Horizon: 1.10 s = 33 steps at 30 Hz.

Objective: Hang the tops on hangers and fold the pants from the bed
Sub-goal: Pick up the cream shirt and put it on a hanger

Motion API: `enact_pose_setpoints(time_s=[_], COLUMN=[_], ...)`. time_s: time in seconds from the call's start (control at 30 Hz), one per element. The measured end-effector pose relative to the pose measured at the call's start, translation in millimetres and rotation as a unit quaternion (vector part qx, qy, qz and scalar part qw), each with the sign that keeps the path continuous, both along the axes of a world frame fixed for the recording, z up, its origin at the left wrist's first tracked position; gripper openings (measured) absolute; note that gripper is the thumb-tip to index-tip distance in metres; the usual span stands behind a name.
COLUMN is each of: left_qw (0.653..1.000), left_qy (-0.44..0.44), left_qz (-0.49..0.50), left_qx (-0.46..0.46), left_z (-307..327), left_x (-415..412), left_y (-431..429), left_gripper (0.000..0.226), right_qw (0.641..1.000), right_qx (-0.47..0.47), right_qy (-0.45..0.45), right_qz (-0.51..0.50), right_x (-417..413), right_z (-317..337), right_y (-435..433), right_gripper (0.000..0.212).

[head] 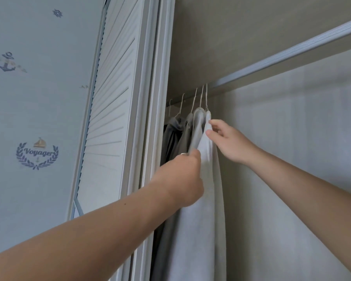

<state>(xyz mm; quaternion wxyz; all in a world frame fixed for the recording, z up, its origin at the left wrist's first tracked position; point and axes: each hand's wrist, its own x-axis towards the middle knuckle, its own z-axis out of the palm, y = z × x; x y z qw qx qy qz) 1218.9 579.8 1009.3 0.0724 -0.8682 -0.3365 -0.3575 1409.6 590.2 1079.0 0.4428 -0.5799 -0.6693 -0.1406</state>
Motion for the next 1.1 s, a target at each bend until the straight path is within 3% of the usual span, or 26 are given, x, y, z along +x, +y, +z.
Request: enact_pose_setpoints(time_s=[0.17, 0.3, 0.53, 0.8, 0.93, 1.1], left_qw=[0.995, 0.995, 0.976, 0.9, 0.844, 0.766], left_qy=[-0.016, 0.021, 0.03, 0.02, 0.0, -0.02], left_qz=[-0.048, 0.03, 0.218, 0.418, 0.505, 0.592], left_qx=[0.083, 0.091, 0.009, -0.121, -0.18, -0.25], left_z=[-28, -61, -148, -275, -333, -400], left_x=[-55, -120, -266, -449, -518, -577], left_y=[-35, -67, -143, -283, -374, -488], left_gripper=[0.019, 0.043, 0.071, 0.075, 0.077, 0.079], right_qw=[0.997, 0.99, 0.965, 0.919, 0.886, 0.82], right_qx=[0.028, 0.003, -0.063, -0.144, -0.194, -0.257], right_qy=[-0.045, -0.108, -0.183, -0.224, -0.223, -0.225], right_qz=[0.061, 0.091, 0.178, 0.291, 0.357, 0.459], right_x=[-41, -97, -228, -400, -486, -578], right_z=[-48, -84, -168, -290, -352, -427], right_y=[-42, -75, -131, -202, -253, -324], right_gripper=[0.058, 0.072, 0.069, 0.071, 0.071, 0.072])
